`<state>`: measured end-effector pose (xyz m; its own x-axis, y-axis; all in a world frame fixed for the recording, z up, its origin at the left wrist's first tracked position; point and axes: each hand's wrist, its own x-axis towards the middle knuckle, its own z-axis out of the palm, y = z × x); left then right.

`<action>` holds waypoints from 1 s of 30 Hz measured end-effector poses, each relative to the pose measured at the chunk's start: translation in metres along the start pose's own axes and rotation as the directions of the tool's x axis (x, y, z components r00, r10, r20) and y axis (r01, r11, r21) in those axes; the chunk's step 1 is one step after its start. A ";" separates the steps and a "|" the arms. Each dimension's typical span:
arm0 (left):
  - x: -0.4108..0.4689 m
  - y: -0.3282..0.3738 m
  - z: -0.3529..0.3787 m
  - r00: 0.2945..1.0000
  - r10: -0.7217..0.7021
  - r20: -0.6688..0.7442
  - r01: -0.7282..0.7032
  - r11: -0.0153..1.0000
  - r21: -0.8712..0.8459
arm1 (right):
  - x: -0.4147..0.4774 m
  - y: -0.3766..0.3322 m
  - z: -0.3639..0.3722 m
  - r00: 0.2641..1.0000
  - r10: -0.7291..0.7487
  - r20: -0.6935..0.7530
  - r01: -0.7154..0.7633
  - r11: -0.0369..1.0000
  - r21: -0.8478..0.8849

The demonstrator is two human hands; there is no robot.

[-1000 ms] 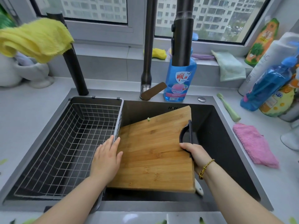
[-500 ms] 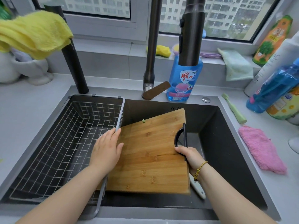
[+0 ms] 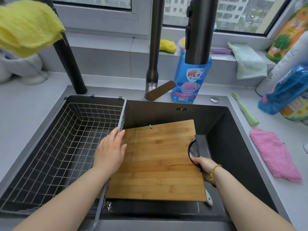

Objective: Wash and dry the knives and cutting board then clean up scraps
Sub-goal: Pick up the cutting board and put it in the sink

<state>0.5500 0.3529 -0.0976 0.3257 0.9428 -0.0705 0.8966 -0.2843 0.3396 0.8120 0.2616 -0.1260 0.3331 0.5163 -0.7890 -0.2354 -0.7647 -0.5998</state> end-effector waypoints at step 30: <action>0.005 -0.006 0.008 1.000 -0.029 -0.009 0.028 0.998 -0.054 | 0.060 0.023 -0.014 0.989 0.097 -0.110 -0.142 0.462 -0.875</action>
<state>0.5480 0.3579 -0.1073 0.2969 0.9522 -0.0721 0.8880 -0.2476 0.3875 0.8393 0.2696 -0.1857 0.4070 0.3946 -0.8238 0.6429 -0.7644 -0.0485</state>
